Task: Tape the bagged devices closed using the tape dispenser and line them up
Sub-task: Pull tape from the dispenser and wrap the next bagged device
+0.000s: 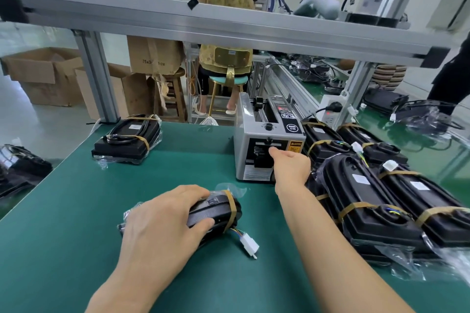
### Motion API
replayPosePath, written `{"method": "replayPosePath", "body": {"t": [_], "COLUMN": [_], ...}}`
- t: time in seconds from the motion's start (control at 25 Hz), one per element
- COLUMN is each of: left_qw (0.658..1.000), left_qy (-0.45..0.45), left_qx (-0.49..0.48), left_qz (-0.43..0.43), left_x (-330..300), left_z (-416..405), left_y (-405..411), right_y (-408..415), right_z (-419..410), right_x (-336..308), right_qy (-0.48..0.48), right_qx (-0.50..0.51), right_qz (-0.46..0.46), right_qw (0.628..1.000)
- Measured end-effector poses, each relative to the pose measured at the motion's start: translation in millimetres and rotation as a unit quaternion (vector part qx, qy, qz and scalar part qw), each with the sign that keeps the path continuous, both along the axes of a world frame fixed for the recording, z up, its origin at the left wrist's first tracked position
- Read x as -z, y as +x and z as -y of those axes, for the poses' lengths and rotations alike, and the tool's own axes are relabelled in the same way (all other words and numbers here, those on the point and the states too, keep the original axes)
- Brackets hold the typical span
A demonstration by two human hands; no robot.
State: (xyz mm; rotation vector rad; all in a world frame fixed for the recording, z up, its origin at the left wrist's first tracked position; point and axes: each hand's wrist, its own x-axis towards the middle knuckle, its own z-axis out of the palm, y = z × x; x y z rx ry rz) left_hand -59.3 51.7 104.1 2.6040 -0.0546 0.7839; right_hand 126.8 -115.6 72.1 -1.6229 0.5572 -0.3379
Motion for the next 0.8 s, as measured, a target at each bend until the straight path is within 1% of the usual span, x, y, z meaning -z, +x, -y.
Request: {"method": "replayPosePath", "body": {"t": [0.16,0.28,0.36,0.44,0.48,0.56,0.64,0.8], "left_qw": [1.000,1.000,0.999,0.997,0.996,0.996,0.996,0.996], "left_qy": [0.000,-0.012,-0.023,-0.041,-0.044,-0.036,-0.031,-0.042], "left_qx": [-0.008,-0.007,-0.007,-0.016,-0.023,-0.038,-0.044,-0.050], "left_qz": [0.012,-0.002,-0.023,-0.061,-0.070,-0.074,-0.072,-0.068], "left_x": [1.9,1.6,1.5,0.5,-0.2,-1.1,-1.8,-2.1], "left_z": [0.7,0.0,0.3,1.0,2.0,4.1,6.8,9.6], "left_y": [0.9,0.1,-0.1,0.2,0.9,1.9,1.7,0.3], "right_y": [6.6,-1.9,-24.4,-60.5,-81.8,-118.6,-136.5,-138.6], "right_z": [-6.6,-9.9,-9.4,-11.4,-13.9,-22.0,-26.2,-30.5], "right_x": [-1.0,-9.8,-21.2,-29.2,-31.3,-30.9,-22.4,-10.7], "right_qy": [0.081,0.133,0.168,0.149,0.127,0.124,0.135,0.145], "right_qx": [0.028,0.016,-0.032,-0.143,-0.217,-0.342,-0.372,-0.349], "right_qz": [-0.017,-0.021,-0.020,-0.002,0.014,0.040,0.046,0.032], "right_qw": [0.996,0.991,0.985,0.978,0.968,0.931,0.917,0.925]}}
